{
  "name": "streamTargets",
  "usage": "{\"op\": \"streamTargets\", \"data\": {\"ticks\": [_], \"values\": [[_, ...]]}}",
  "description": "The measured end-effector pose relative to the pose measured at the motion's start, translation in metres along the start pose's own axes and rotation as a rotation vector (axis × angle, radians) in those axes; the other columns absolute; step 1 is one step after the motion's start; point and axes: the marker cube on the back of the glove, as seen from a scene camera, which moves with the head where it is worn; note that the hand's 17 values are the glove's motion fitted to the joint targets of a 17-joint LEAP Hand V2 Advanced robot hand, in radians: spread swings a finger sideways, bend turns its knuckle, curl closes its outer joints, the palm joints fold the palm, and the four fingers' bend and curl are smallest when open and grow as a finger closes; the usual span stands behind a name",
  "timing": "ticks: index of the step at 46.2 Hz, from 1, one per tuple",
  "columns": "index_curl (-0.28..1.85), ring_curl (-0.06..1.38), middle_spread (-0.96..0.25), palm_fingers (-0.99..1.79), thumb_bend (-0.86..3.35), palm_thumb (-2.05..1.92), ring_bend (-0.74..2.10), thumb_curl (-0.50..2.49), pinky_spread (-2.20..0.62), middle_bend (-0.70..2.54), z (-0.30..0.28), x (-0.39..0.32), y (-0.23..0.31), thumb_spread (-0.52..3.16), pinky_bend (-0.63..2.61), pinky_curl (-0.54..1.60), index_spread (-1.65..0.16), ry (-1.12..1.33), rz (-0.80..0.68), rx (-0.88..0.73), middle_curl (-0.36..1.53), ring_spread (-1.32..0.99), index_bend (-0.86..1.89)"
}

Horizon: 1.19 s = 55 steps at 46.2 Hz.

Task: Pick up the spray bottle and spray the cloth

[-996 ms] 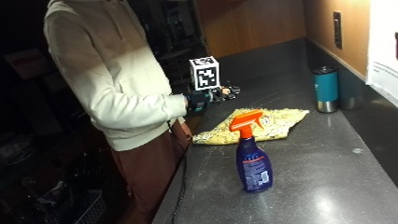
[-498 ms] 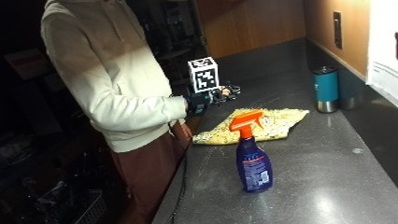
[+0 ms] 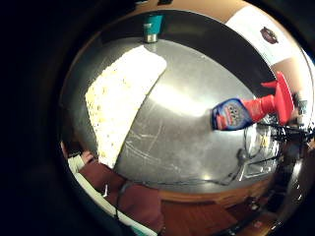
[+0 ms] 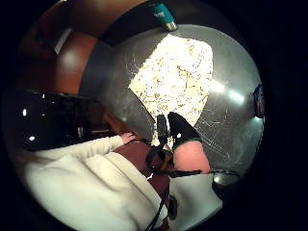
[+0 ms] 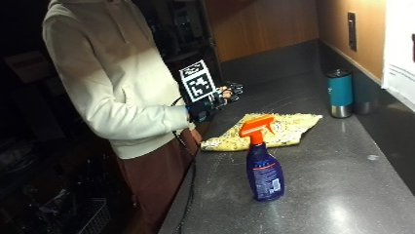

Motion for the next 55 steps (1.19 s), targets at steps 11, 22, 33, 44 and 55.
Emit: {"op": "streamTargets", "data": {"ticks": [11, 22, 33, 44, 55], "values": [[0.3, 0.19, 0.0, 0.1, -0.02, 0.72, 0.24, 0.38, 0.18, 0.18, -0.015, 0.022, 0.019, 1.02, 0.32, 0.31, -0.38, -0.046, 0.021, 0.176, 0.27, 0.02, 0.16], [0.27, 0.23, -0.01, 0.12, -0.02, 0.74, 0.28, 0.4, 0.17, 0.2, -0.033, 0.054, 0.037, 1.01, 0.35, 0.33, -0.36, -0.13, 0.117, 0.362, 0.29, 0.0, 0.1], [0.23, 0.26, -0.01, 0.13, -0.03, 0.73, 0.35, 0.41, 0.15, 0.22, -0.043, 0.097, 0.058, 1.0, 0.39, 0.35, -0.34, -0.173, 0.274, 0.507, 0.31, -0.02, 0.1], [0.2, 0.28, -0.02, 0.14, -0.03, 0.72, 0.39, 0.41, 0.13, 0.23, -0.046, 0.136, 0.063, 0.99, 0.41, 0.36, -0.33, -0.235, 0.384, 0.589, 0.33, -0.02, 0.11], [0.2, 0.29, -0.02, 0.14, -0.03, 0.71, 0.4, 0.42, 0.13, 0.24, -0.038, 0.142, 0.069, 0.99, 0.42, 0.36, -0.33, -0.314, 0.454, 0.644, 0.33, -0.02, 0.12]]}}
